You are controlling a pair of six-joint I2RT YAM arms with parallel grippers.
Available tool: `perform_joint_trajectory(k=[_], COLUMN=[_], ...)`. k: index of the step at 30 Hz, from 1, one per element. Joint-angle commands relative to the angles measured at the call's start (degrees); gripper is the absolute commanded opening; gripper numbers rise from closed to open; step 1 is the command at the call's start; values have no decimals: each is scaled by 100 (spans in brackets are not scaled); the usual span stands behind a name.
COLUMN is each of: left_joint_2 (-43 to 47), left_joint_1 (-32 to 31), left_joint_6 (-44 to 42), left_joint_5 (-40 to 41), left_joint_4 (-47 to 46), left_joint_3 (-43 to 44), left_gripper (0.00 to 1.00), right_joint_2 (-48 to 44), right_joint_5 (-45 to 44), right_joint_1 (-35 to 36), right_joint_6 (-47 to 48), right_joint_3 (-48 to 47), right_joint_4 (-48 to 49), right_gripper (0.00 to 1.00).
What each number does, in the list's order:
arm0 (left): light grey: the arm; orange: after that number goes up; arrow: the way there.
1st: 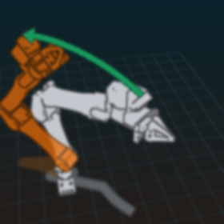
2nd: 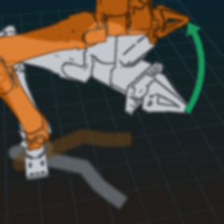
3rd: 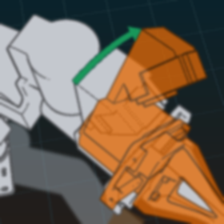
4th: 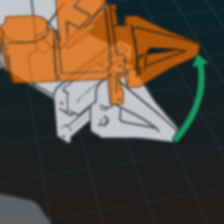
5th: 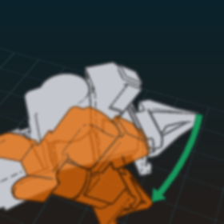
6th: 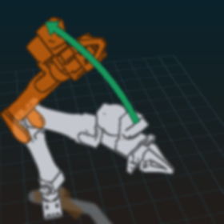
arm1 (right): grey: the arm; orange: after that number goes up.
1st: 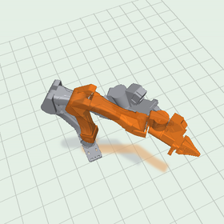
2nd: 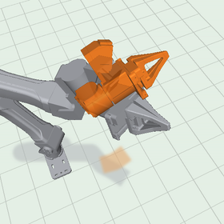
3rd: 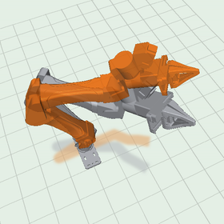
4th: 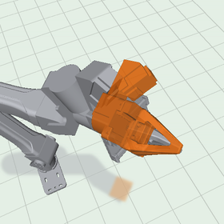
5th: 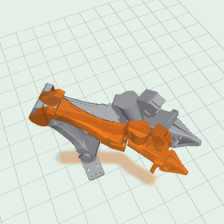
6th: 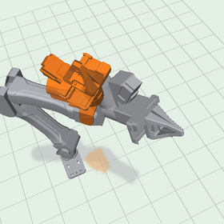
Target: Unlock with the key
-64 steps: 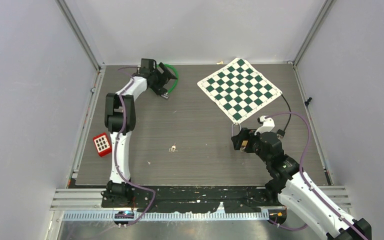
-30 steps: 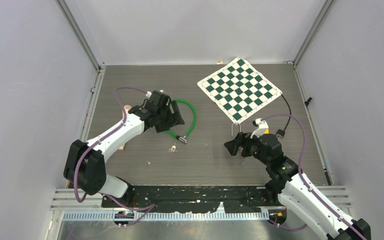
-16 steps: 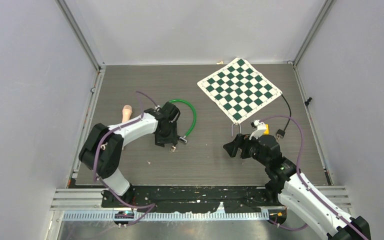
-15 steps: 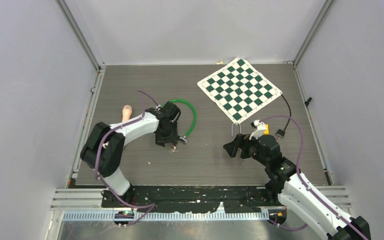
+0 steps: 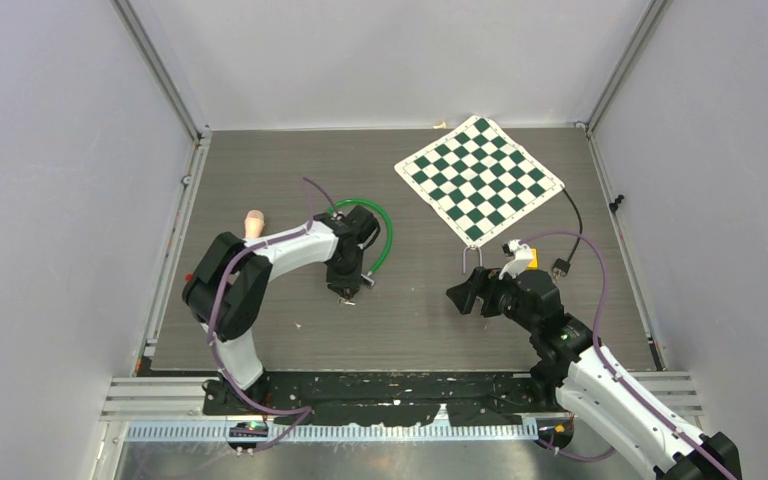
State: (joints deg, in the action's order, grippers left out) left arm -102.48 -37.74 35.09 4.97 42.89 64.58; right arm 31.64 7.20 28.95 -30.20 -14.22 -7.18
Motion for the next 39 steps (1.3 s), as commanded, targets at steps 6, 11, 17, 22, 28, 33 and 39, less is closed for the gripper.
perform_joint_trajectory(k=[6,11,17,22,28,33,39], left_joint_2=[257,922,1962,2362,1947,1369,664], left_joint_1=[-435,-436,-436,-436,-436,-455,-585], left_joint_6=[226,615,1507,1892,1297,790,400], left_joint_5=[-160,-387,-728,-684,166,133,-6], left_joint_4=[228,-59,-763,-1157,-164,175,250], left_joint_3=[-232,-570,-1044,-1290,-821,-595,-200], left_gripper=[7,1,0,1,43,55,51], right_joint_2=[32,86,351,786,1239,1154,1124], right_joint_5=[28,154,491,385,335,140,63], right_joint_1=[28,45,261,687,916,930,930], right_joint_6=[-94,-84,-111,-170,-194,-202,-191], right_joint_3=[-19,-24,49,21,-77,21,33], right_joint_4=[361,475,1251,1949,2163,2127,2040], right_gripper=[88,87,85,84,84,84,84])
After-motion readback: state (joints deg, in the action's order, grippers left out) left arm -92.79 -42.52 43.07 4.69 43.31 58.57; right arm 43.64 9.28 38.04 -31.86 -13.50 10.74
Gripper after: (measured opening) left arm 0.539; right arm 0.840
